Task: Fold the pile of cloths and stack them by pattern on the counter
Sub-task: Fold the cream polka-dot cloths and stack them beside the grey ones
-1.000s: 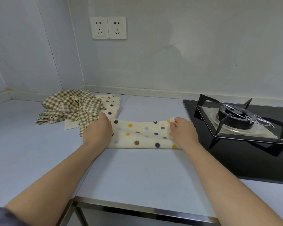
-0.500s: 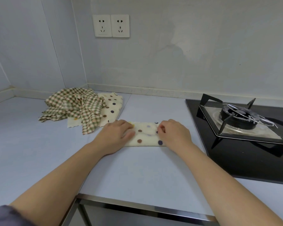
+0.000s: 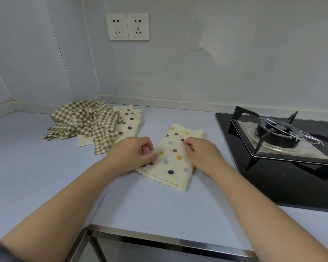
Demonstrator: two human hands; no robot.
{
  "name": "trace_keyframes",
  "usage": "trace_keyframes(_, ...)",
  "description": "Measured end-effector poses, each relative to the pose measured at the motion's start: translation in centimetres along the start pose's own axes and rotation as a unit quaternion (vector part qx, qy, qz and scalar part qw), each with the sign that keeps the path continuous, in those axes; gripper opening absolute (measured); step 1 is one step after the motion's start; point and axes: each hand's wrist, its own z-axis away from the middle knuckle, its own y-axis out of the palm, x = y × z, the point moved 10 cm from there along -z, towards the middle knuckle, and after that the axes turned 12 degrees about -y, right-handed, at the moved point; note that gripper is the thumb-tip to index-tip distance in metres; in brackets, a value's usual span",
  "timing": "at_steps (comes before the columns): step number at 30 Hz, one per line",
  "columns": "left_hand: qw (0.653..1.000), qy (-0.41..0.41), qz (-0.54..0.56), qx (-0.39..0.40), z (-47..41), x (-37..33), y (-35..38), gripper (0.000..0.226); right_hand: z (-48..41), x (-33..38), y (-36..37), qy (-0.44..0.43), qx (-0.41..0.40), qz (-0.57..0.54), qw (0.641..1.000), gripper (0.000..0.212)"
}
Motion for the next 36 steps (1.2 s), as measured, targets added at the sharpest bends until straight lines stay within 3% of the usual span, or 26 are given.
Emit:
trace_keyframes(2,0.998,0.015,-0.061,-0.002,-0.2,0.2,0.2,0.021,0.0,-0.1,-0.9,0.018,-0.017,0.061,0.998,0.033)
trace_keyframes(5,0.983,0.029,-0.121,-0.138,-0.1,0.2,-2.2,0.018,0.4,-0.6,-2.6,0.059,-0.070,0.061,0.994,0.028)
trace_keyframes(7,0.977,-0.006,-0.100,-0.189,0.3,0.4,-3.8,0.011,0.7,-0.7,-3.4,0.068,-0.100,0.066,0.990,0.027)
trace_keyframes(10,0.981,-0.079,-0.120,-0.134,-0.1,1.2,-3.0,0.019,0.8,-1.5,-3.9,0.067,-0.115,0.062,0.989,0.028)
trace_keyframes(13,0.981,-0.096,-0.164,-0.044,-0.5,2.0,-1.0,0.028,0.6,-3.0,-2.4,0.078,-0.025,0.069,0.994,0.044)
trace_keyframes(16,0.986,-0.126,-0.111,0.011,-1.0,3.4,-0.3,0.025,0.8,-4.1,-1.1,0.101,0.042,0.050,0.993,0.054)
trace_keyframes(20,0.986,-0.149,-0.035,0.061,-1.2,4.0,0.0,0.017,0.8,-4.2,-1.2,0.088,0.050,0.018,0.995,0.049)
trace_keyframes(25,0.988,-0.145,-0.014,0.044,-1.1,4.3,-0.7,0.022,1.0,-4.4,-1.6,0.104,-0.023,-0.103,0.989,0.031)
trace_keyframes(31,0.989,-0.137,-0.050,0.002,-1.0,4.2,-1.8,0.022,0.9,-5.2,-1.7,0.118,-0.070,-0.107,0.985,0.009)
trace_keyframes(36,0.990,-0.118,-0.075,-0.031,-0.7,3.5,-2.5,0.022,0.6,-5.1,-1.8,0.101,-0.082,-0.103,0.986,0.017)
